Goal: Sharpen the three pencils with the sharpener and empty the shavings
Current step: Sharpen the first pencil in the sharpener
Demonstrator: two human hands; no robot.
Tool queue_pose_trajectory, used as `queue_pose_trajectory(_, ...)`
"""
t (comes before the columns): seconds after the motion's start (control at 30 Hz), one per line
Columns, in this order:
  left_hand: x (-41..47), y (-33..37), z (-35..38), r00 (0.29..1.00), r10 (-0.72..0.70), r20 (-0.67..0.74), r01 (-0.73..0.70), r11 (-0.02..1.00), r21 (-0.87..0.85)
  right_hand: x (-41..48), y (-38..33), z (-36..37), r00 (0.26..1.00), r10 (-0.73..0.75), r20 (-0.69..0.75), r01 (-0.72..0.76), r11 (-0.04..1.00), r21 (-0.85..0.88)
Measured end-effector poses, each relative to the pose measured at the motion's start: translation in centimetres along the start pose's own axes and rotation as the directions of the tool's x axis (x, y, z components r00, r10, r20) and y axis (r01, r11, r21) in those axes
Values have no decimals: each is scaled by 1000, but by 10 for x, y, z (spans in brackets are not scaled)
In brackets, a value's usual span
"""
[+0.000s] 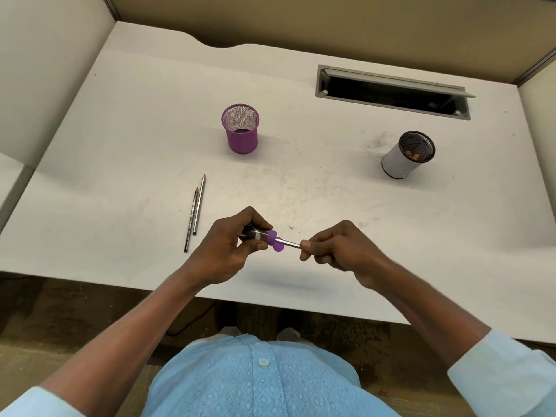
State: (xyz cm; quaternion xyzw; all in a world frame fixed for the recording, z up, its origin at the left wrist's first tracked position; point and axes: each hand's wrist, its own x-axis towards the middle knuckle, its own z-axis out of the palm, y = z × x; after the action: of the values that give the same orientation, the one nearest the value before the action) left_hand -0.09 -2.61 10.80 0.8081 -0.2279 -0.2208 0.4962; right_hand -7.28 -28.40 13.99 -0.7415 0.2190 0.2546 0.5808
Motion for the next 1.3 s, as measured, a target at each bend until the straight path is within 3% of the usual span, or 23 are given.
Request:
queue_pose_trajectory(0.1, -3, 1, 7, 1000, 18, 5, -18, 1000, 2, 2, -12, -14, 933, 303, 196, -322, 944, 76)
queue_pose_trajectory(0.17, -5, 0, 10, 1000, 19, 0, -19, 1000, 4, 3, -10, -18, 913, 327, 246, -355, 932, 78)
queue_pose_trajectory(0.3, -6, -1, 10, 1000, -16, -16, 16, 1000, 12, 0, -2, -11, 982, 85, 167, -91, 995, 28)
queue_pose_trajectory(0.4, -7, -1, 7, 999, -42, -26, 42, 999, 10, 3, 14, -2, 978, -200, -63, 194, 977, -90)
queue_pose_trajectory(0.47, -7, 0, 6, 998, -57, -34, 57, 998, 6, 6, 27, 4, 836, -523, -163, 456, 829, -323)
queue_pose_trajectory(0.53, -7, 1, 5, 997, -73, -38, 73, 997, -8, 8, 38, 10, 595, -796, -116, 605, 538, -588)
queue_pose_trajectory(0.6, -7, 1, 4, 996, -87, -36, 86, 996, -25, 9, 43, 10, 408, -913, -24, 566, 274, -777)
queue_pose_trajectory(0.67, -8, 3, 5, 995, -93, -36, 91, 995, -41, 12, 45, 9, 327, -945, 17, 508, 161, -846)
queue_pose_trajectory(0.73, -8, 4, 5, 995, -83, -48, 81, 996, -40, 12, 45, 11, 368, -929, -39, 525, 242, -816)
queue_pose_trajectory(0.77, -8, 5, 4, 996, -64, -58, 62, 998, -29, 11, 43, 14, 436, -894, -105, 557, 360, -748)
queue_pose_trajectory(0.83, -7, 7, 2, 997, -7, -71, 7, 1000, 3, 7, 36, 16, 690, -690, -221, 541, 694, -475)
queue_pose_trajectory(0.9, -7, 7, 0, 998, 30, -60, -28, 999, 29, 4, 22, 10, 932, -334, -143, 314, 939, -143)
queue_pose_trajectory(0.93, -7, 7, -1, 998, 31, -49, -30, 999, 32, 3, 15, 5, 987, -151, -51, 151, 988, -15)
queue_pose_trajectory(1.0, -8, 9, 2, 999, 23, -30, -22, 999, 28, 3, 5, -6, 991, 65, 113, -78, 990, 115)
queue_pose_trajectory(1.07, -7, 11, 3, 999, 14, -31, -13, 1000, 25, 4, 3, -9, 989, 61, 138, -77, 990, 118)
queue_pose_trajectory(1.2, -3, 12, 1, 999, -2, -41, 3, 1000, 13, 2, 14, 0, 986, -167, -2, 167, 985, 47)
queue_pose_trajectory(1.23, -3, 13, 1, 999, -10, -38, 10, 1000, 11, 3, 20, 1, 955, -286, -84, 283, 958, -43)
queue_pose_trajectory(1.3, -4, 14, 3, 999, -30, -31, 30, 1000, 2, 7, 31, 3, 795, -577, -187, 524, 808, -268)
